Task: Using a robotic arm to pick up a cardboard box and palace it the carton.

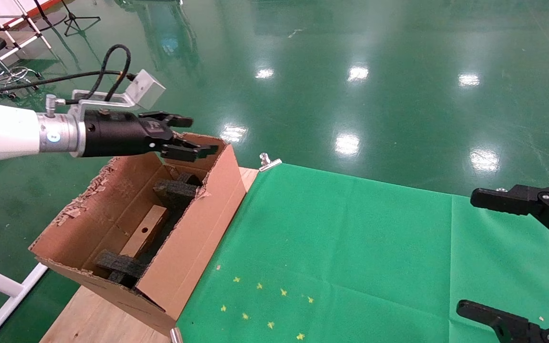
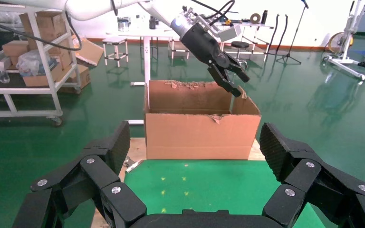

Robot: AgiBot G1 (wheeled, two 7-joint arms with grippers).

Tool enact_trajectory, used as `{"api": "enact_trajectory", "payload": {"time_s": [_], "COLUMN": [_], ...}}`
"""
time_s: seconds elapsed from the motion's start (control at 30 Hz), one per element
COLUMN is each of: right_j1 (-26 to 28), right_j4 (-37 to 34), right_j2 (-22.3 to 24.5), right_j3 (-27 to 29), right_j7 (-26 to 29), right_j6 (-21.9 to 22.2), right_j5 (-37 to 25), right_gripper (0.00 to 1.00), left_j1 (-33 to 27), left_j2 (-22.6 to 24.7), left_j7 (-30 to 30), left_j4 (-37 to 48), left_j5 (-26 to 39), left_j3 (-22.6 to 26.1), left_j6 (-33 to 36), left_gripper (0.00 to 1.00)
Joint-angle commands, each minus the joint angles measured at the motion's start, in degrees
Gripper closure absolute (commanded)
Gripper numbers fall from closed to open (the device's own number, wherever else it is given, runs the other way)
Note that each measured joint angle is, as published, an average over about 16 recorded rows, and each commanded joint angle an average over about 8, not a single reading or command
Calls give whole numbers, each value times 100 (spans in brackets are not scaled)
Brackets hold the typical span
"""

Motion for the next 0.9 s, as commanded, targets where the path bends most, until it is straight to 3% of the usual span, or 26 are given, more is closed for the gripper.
{"api": "enact_trajectory", "payload": {"time_s": [0.03, 0.9], "right_j1": [0, 1], "right_j4": [0, 0], "right_j2": [0, 2], "right_j3": [0, -5], "right_j7": [0, -2], "right_j6": [0, 2], "right_j5": [0, 3], "right_gripper": [0, 0], "left_j1": [156, 2175], "left_j2": [-23, -321], "left_j7": [29, 409], "left_j4": [-205, -2864], "left_j5": [-219, -3057], "left_j3": [-61, -844], "left_j6": [60, 837], "left_gripper": [0, 0]}}
